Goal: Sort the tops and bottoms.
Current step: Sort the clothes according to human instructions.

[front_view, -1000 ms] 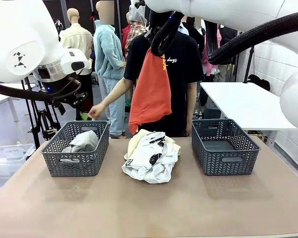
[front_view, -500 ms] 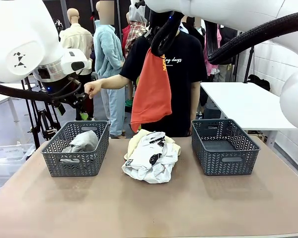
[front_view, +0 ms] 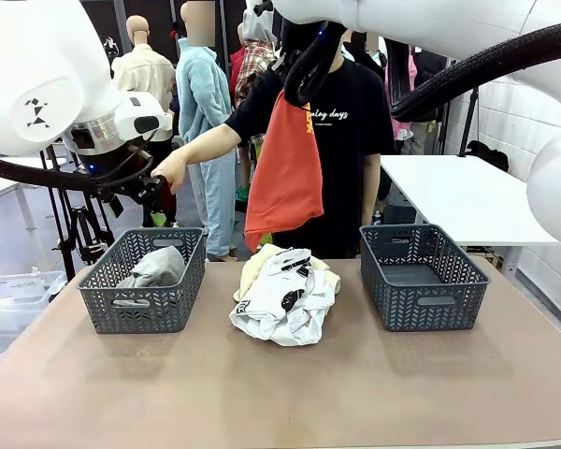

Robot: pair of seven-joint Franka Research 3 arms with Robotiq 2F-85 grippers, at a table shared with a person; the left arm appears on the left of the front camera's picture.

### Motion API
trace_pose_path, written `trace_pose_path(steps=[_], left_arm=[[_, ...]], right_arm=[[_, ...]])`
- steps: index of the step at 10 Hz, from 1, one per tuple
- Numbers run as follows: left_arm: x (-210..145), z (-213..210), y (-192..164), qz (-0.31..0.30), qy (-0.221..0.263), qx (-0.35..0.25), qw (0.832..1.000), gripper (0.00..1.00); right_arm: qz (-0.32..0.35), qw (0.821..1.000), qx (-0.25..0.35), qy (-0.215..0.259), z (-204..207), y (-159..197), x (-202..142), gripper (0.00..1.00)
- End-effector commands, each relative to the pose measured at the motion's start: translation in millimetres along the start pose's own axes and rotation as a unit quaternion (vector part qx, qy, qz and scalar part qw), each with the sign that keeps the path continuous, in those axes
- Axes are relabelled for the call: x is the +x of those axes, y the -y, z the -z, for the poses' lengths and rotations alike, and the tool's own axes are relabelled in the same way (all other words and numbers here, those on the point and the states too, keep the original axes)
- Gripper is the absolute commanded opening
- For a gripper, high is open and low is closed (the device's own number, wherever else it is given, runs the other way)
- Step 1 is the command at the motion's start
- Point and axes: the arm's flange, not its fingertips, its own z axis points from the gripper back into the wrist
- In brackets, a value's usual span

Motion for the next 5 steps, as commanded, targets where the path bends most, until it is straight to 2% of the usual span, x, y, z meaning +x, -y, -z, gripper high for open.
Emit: trace_pose_path(steps=[1,5], left_arm=[[-1.9,0.9,-1.2,-0.003,0.005,0.009,1.000,0.85],[-1.9,0.9,-1.2,-0.003,0.005,0.009,1.000,0.85]], right_arm=[[0.001,1.000,0.002,0.006,-3.1,0.6,-1.5,0.00],[0.001,1.000,0.002,0.006,-3.1,0.6,-1.5,0.00]])
